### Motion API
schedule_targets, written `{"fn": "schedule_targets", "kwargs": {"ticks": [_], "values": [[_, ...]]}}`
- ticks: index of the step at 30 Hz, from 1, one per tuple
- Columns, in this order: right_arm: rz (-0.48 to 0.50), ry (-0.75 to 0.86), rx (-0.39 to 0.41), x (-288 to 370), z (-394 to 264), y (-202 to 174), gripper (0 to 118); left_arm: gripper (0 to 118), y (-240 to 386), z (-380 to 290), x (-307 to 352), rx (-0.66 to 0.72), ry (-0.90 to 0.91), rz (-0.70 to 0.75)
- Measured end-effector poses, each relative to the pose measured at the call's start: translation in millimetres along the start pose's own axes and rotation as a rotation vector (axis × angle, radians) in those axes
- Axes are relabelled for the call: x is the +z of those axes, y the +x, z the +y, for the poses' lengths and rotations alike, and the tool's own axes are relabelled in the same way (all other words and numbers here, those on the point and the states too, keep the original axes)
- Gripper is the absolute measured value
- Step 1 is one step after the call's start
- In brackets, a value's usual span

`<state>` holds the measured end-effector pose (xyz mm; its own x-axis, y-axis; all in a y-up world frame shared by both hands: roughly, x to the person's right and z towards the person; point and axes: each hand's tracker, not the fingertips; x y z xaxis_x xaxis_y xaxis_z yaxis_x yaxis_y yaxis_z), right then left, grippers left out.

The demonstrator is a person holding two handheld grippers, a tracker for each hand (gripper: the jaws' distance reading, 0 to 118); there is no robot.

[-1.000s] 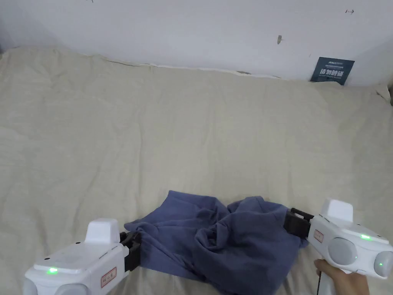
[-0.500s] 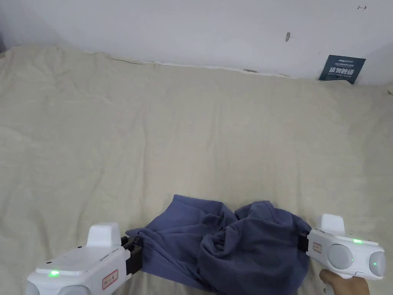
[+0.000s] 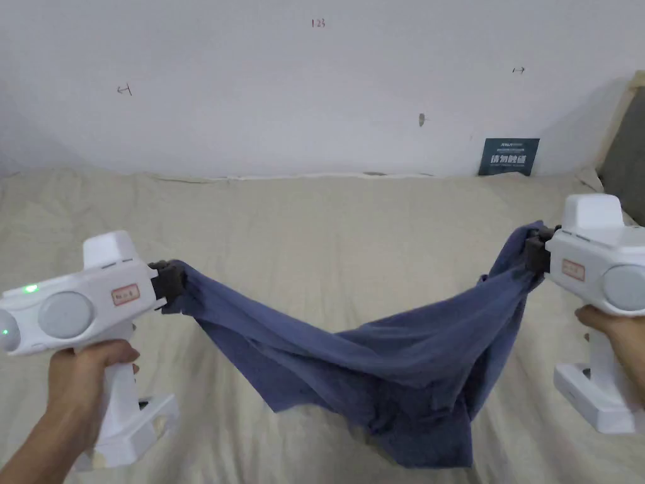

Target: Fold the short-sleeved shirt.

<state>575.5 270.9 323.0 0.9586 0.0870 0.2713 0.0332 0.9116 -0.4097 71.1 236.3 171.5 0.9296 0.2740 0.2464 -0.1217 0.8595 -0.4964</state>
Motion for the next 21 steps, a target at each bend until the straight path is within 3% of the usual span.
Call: {"fn": "schedule_targets", "kwargs": {"ticks": [9,12,16,21], "values": [[-0.057,0.195,-0.008,-15,112,0,10,5,1,161,-36,0.032,0.173,0.075],[-0.094,0.234,0.033,-26,132,-6,10,5,4,186,-48,0.022,0.215,0.106],[-0.079,0.236,0.024,-44,136,-13,10,5,2,192,-70,-0.003,0.231,0.140],[-0.068,0.171,-0.002,-80,95,-25,10,5,-12,147,-101,-0.011,0.178,0.186]]}}
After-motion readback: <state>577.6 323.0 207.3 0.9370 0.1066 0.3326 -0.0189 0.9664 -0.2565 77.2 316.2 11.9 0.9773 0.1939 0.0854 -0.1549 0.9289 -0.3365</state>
